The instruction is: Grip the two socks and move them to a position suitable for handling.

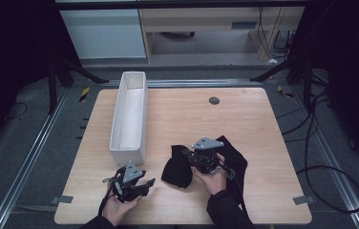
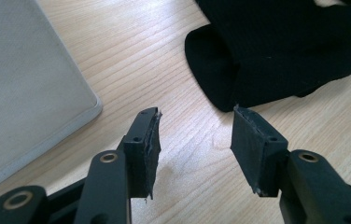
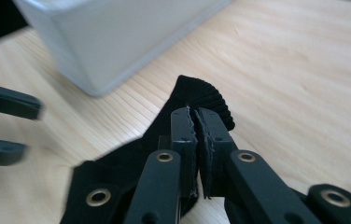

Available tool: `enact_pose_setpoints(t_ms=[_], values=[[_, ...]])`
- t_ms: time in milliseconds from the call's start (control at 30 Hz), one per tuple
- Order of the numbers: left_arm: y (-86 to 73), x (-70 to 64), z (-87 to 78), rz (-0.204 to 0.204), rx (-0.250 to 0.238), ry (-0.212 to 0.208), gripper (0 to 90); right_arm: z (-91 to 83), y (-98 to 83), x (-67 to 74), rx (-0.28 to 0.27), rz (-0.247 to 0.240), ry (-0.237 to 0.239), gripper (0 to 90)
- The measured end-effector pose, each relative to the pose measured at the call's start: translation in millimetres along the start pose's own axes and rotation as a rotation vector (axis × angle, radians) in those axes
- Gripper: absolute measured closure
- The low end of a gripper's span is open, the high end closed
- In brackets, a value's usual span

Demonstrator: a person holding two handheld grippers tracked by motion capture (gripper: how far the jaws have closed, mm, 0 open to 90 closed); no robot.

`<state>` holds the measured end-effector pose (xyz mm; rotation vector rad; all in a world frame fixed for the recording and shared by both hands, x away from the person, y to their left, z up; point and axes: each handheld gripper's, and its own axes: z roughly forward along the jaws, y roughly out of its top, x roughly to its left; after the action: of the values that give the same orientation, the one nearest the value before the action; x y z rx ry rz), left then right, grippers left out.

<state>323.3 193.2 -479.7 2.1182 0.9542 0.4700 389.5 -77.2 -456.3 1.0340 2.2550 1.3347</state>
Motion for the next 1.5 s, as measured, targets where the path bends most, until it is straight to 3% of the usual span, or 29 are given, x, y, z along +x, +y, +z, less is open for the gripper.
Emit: enact_pose_setpoints(t_ms=[100, 233, 467, 633, 833, 967, 1167, 1333, 1500], values=[[1.8, -0.2, 0.8, 0.003, -0.007, -0.002, 51.2, -12.6, 2.8, 1.8, -0.042, -0.012, 0.025, 86.1], [7.3, -0.1, 3.3, 0.012, -0.016, -0.002, 52.0, -27.5, 2.5, 1.9, -0.055, -0.03, 0.031, 86.0], [29.8, -8.2, 15.4, 0.085, -0.027, 0.003, 53.6, -50.1, -9.8, -1.2, -0.039, -0.038, 0.043, 85.9], [46.2, -18.5, 39.1, 0.146, -0.021, 0.002, 56.2, -64.8, -15.9, -2.7, -0.071, -0.043, 0.059, 85.9], [55.6, -19.1, 75.4, 0.14, 0.034, -0.01, 61.2, -76.6, -11.5, -3.3, -0.114, -0.052, 0.063, 85.9], [55.3, -15.8, 87.9, 0.127, 0.07, -0.013, 68.7, -81.4, -7.7, -2.5, -0.136, -0.057, 0.064, 85.9], [54.5, -15.6, 87.3, 0.13, 0.092, -0.014, 86.2, -85.0, -4.6, -3.6, -0.153, -0.059, 0.06, 85.9], [53.8, -19.2, 75.7, 0.14, 0.104, -0.032, 87.0, -93.1, 0.4, -4.4, -0.188, -0.061, 0.056, 85.9], [49.4, -27.6, 60.4, 0.133, 0.124, -0.09, 86.8, -102.1, 9.3, -2.8, -0.239, -0.062, 0.072, 85.9]])
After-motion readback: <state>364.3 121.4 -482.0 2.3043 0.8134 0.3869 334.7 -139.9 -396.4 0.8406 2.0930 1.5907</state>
